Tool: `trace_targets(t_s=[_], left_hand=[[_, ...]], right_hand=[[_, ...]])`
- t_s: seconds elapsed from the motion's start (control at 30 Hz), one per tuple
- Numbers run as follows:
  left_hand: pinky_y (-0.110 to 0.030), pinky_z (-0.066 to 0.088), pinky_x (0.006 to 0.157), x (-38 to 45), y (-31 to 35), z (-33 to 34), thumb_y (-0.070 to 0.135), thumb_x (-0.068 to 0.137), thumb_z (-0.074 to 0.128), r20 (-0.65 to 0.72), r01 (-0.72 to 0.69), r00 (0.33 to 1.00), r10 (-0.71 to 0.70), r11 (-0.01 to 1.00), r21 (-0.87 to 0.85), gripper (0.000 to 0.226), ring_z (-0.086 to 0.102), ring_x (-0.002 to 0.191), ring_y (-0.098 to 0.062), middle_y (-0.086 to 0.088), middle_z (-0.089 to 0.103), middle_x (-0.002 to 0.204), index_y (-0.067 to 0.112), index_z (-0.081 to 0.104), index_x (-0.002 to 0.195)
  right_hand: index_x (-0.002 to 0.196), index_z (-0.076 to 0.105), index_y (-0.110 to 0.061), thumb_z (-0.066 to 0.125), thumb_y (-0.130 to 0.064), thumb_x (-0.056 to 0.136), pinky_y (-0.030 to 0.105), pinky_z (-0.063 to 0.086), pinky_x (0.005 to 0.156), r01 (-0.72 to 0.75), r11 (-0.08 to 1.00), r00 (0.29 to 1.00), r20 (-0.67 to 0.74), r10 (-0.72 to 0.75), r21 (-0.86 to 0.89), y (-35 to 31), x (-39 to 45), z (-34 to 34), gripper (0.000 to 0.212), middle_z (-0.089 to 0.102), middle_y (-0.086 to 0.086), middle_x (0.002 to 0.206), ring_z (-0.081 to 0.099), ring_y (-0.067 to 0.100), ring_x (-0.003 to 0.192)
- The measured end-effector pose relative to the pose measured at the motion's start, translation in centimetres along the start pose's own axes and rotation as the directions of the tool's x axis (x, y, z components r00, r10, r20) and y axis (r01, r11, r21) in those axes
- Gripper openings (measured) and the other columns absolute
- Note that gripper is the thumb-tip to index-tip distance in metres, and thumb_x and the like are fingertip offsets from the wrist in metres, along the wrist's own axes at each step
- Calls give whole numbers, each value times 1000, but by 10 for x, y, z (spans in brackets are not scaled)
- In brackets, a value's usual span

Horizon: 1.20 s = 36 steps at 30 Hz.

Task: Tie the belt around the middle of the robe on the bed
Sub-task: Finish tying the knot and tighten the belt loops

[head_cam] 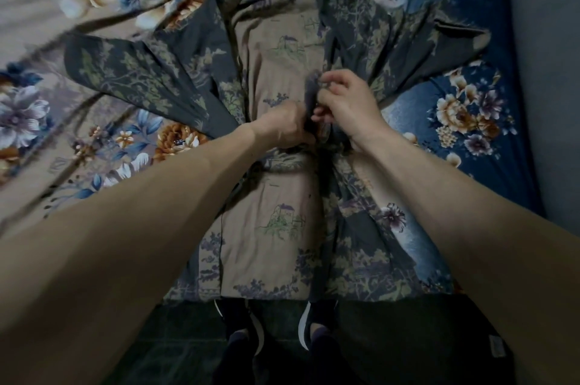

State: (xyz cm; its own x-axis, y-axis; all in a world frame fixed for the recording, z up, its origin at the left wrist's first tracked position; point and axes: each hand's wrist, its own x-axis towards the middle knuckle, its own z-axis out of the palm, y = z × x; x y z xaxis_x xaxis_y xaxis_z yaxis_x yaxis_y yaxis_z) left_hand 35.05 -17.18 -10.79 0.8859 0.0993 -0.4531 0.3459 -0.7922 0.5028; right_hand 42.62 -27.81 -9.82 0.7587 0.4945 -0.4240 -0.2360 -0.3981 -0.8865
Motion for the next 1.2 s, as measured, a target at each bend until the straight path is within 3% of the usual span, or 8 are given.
trace_targets(t_s=[0.17, 0.37, 0.6, 0.7, 0.83, 0.97, 1.07, 1.2], left_hand=[[-28, 39, 74, 4, -12, -2, 23, 94, 57, -3, 103, 994, -108, 963, -247, 28, 60, 95, -26, -16, 65, 103, 2, 63, 111], [-32, 27, 61, -1, -21, 8, 29, 98, 50, -136, 113, 980, -145, 970, -215, 33, 59, 88, -38, -26, 61, 88, -2, 60, 89], [-40, 45, 61, -7, -37, 12, 26, 99, 44, -225, 17, 974, -35, 997, -81, 23, 61, 76, -36, -21, 63, 83, 9, 48, 84], [-38, 37, 55, -7, -41, 8, 33, 100, 42, -234, 113, 961, -146, 982, -150, 29, 50, 63, -30, -8, 52, 65, 16, 43, 77], [-30, 29, 48, -2, -34, 6, 41, 98, 45, -99, 188, 969, -226, 937, -295, 41, 41, 52, -14, 0, 43, 57, 23, 37, 63], [-29, 34, 60, -2, -36, 10, 42, 92, 57, 37, 204, 977, -209, 879, -431, 36, 48, 62, -18, -6, 51, 66, 14, 49, 72], [-32, 44, 70, -1, -38, 9, 41, 83, 69, 116, 205, 978, -171, 865, -457, 31, 55, 79, -20, -4, 60, 79, 13, 57, 87], [-40, 51, 89, -3, -38, 8, 28, 82, 73, 124, 192, 981, -150, 851, -488, 27, 62, 97, -28, -6, 65, 97, 15, 60, 101]], right_hand=[[123, 52, -13, 63, -10, 84, 41, 48, 98, -79, 904, 978, 144, 153, -420, 28, -4, 2, 41, 67, 10, 115, 62, 28, 110], [108, 66, -19, 57, -41, 88, 40, 49, 84, 128, 439, 992, 107, -74, -889, 22, -18, -3, 31, 67, 21, 110, 62, 42, 105], [73, 62, -15, 52, -55, 89, 27, 38, 58, 206, 340, 937, 285, 201, -918, 22, -7, -42, 44, 74, 12, 79, 66, 23, 69], [91, 62, -8, 56, -48, 92, 25, 49, 47, -6, 514, 775, 321, 545, -858, 42, -16, -60, 41, 75, 6, 68, 61, 14, 39], [92, 61, -2, 71, -51, 76, 33, 57, 55, -264, 518, 423, 385, 820, -814, 55, -32, -65, 53, 70, 16, 97, 72, 24, 63], [101, 57, -15, 58, -40, 91, 42, 53, 90, -412, 859, 683, 521, 513, -305, 56, -26, -41, 27, 73, 13, 103, 71, 23, 87], [111, 55, -17, 49, -36, 98, 38, 57, 80, -390, 907, 819, 391, 421, -158, 48, -14, -19, 24, 77, 7, 88, 75, 22, 79], [132, 37, -10, 45, -35, 99, 30, 54, 51, -292, 876, 875, 264, 407, -383, 39, -13, 2, 42, 72, 5, 92, 74, 22, 63]])
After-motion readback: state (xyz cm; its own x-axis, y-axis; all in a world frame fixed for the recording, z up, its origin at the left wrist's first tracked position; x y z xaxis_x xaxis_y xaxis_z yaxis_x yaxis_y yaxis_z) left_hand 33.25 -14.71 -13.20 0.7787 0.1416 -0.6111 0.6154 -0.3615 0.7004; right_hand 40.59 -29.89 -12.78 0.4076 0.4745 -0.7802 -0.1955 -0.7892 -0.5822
